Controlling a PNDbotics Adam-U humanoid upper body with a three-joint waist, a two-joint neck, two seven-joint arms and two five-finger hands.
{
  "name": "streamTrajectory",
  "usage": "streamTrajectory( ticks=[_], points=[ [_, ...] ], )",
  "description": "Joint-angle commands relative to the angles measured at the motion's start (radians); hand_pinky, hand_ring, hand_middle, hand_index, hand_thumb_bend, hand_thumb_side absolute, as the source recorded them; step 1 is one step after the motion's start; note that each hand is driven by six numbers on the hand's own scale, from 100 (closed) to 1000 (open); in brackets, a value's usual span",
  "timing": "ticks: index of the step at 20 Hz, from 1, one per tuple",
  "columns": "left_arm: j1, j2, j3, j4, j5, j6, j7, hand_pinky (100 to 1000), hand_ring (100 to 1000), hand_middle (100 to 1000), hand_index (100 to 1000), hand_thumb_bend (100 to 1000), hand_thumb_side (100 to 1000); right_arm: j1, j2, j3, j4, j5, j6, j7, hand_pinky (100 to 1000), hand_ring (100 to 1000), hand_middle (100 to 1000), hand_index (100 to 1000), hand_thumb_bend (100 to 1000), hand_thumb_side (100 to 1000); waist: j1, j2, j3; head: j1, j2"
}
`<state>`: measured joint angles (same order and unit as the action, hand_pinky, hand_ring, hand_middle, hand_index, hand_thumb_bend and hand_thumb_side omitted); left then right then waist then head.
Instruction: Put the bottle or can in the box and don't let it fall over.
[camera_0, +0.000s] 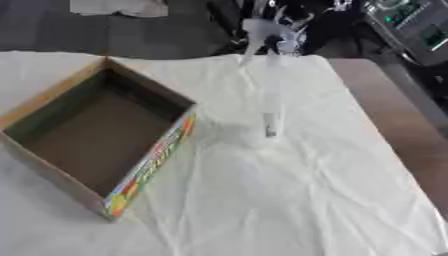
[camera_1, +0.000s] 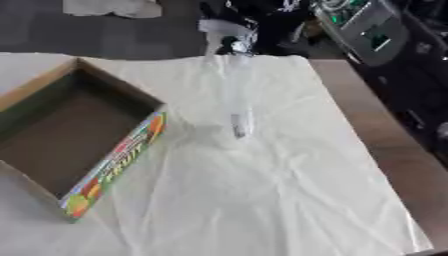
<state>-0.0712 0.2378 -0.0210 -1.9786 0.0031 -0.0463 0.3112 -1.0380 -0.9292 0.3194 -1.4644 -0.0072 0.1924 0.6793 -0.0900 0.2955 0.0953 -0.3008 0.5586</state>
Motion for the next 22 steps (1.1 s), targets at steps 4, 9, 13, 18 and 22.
streamTrajectory(
  ticks=[4,9,13,18,22],
  points=[
    [-0.004,0.008,0.002,-0.011,-0.005,-0.001,0.001,967,619,727,612,170,879,-0.039,-0.026,-0.028,-0.024,-0.023,0.006,-0.002,728,433,598,583,100,100,-0.004,-0.024,0.003,0.011,-0.002],
    [-0.002,0.009,0.003,-0.009,-0.007,-0.001,0.003,966,619,727,612,170,879,-0.066,-0.011,-0.028,-0.027,-0.035,0.013,0.002,728,430,598,581,100,100,-0.009,-0.029,0.005,0.011,0.005],
    [-0.002,0.011,0.004,-0.008,-0.007,-0.001,0.003,966,619,727,612,171,878,-0.09,0.004,-0.028,-0.025,-0.04,0.018,0.005,728,427,597,579,100,100,-0.013,-0.032,0.009,0.013,0.01],
    [0.002,0.011,0.006,-0.007,-0.007,-0.001,0.005,966,618,728,612,171,878,-0.12,0.024,-0.035,-0.029,-0.057,0.024,0.003,731,422,598,578,100,100,-0.016,-0.038,0.012,0.015,0.015],
    [0.003,0.012,0.005,-0.006,-0.007,-0.001,0.005,967,618,728,612,172,877,-0.156,0.049,-0.035,-0.03,-0.069,0.03,0.005,732,421,599,577,100,100,-0.02,-0.042,0.014,0.014,0.023]
  ],
)
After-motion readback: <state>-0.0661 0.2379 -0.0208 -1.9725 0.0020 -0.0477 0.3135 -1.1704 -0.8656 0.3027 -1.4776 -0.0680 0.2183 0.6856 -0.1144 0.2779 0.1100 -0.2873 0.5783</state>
